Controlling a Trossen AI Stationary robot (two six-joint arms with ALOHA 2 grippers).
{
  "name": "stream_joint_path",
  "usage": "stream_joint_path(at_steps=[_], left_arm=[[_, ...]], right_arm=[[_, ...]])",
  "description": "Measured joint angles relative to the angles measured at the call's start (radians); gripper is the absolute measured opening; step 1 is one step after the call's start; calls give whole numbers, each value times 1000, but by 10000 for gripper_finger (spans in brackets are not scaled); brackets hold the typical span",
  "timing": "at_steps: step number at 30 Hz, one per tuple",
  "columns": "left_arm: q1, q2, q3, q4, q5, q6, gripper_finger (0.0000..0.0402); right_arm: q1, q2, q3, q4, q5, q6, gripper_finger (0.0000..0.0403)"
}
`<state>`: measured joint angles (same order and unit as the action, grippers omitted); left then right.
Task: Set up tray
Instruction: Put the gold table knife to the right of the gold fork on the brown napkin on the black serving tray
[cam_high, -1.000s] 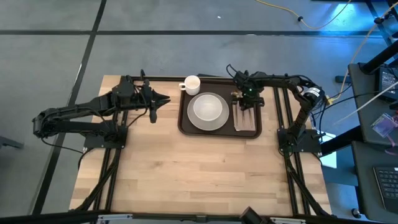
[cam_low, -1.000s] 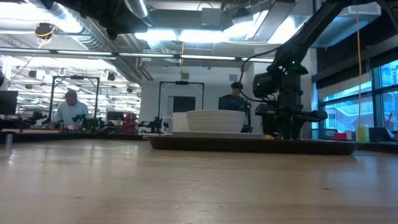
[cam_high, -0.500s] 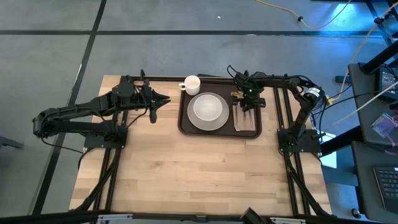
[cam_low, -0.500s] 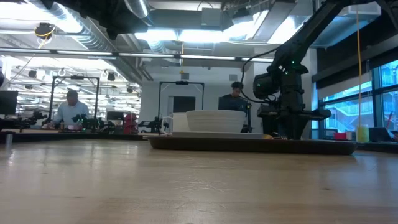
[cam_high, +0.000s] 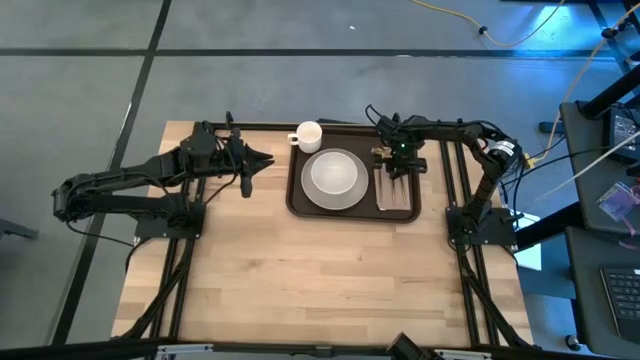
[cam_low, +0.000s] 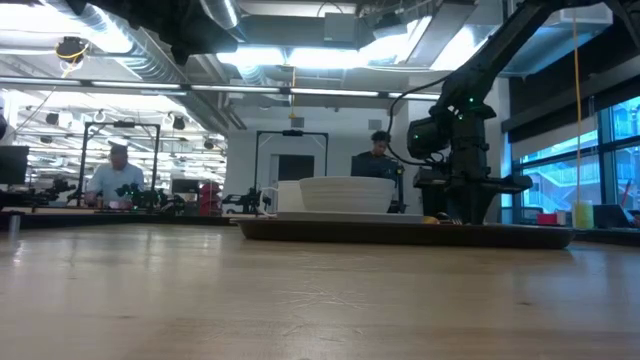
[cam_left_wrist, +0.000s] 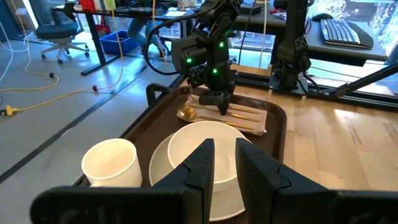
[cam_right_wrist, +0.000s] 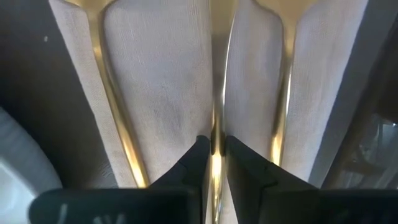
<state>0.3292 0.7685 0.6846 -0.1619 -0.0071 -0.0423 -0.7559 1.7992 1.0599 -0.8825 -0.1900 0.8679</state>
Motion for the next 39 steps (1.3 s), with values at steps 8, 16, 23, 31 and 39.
stream_joint_path(at_steps=[8, 16, 23, 31, 39], left_arm=[[0, 0, 0, 0, 0, 0, 59], [0, 0, 0, 0, 0, 0, 59], [0, 0, 0, 0, 0, 1, 59], [0, 0, 0, 0, 0, 1, 59], [0, 0, 0, 0, 0, 0, 59]], right_arm=[[0, 0, 0, 0, -13, 17, 53], [-1, 0, 0, 4, 2, 15, 53], [-3, 0, 0, 35, 22, 14, 53], [-4, 0, 0, 36, 37, 17, 53], [-12, 0, 0, 37, 48, 17, 53]])
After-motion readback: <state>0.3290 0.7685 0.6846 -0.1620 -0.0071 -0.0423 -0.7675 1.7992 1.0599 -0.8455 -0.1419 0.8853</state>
